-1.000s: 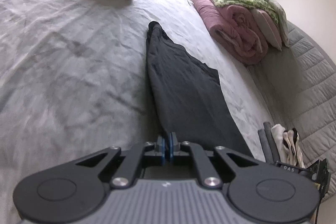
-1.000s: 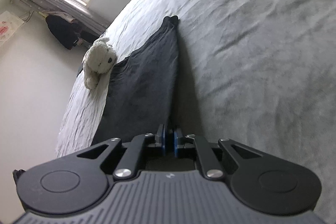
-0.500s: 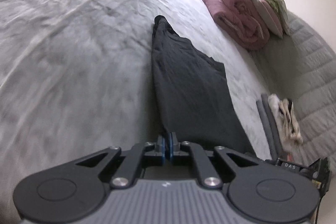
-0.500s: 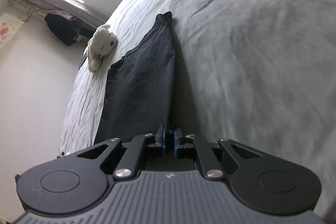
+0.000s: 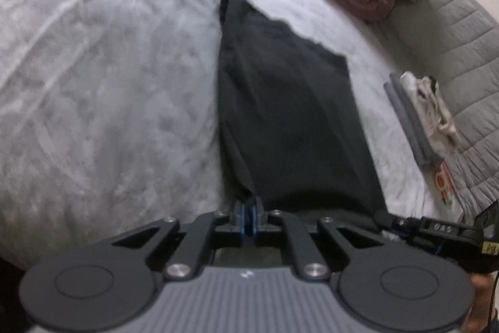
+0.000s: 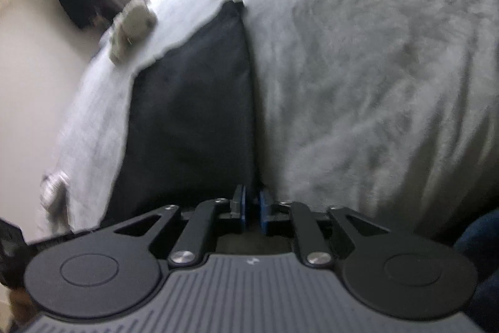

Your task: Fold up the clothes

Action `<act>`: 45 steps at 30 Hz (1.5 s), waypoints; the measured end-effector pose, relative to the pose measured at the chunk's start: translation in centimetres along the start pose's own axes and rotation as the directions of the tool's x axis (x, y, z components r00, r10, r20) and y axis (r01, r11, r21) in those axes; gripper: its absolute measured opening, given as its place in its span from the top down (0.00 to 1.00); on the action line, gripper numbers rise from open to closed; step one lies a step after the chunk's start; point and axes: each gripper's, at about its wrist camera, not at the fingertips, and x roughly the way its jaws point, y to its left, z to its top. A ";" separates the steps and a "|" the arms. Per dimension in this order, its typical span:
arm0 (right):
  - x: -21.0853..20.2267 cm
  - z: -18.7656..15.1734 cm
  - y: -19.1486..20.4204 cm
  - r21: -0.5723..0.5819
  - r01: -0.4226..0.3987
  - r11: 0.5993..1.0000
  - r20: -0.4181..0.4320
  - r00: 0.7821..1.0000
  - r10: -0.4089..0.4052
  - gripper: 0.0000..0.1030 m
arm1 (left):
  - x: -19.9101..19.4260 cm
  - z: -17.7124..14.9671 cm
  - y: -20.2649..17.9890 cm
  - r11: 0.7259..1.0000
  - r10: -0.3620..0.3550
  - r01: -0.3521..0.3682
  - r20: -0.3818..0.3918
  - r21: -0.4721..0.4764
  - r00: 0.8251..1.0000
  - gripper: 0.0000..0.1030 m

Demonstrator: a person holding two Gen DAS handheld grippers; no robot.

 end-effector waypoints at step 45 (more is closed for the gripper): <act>13.2 19.4 4.1 -0.430 0.052 0.902 0.071 0.997 -0.023 0.93 | 7.4 19.3 -1.7 0.960 -0.009 -0.070 0.280 0.271 0.960 0.97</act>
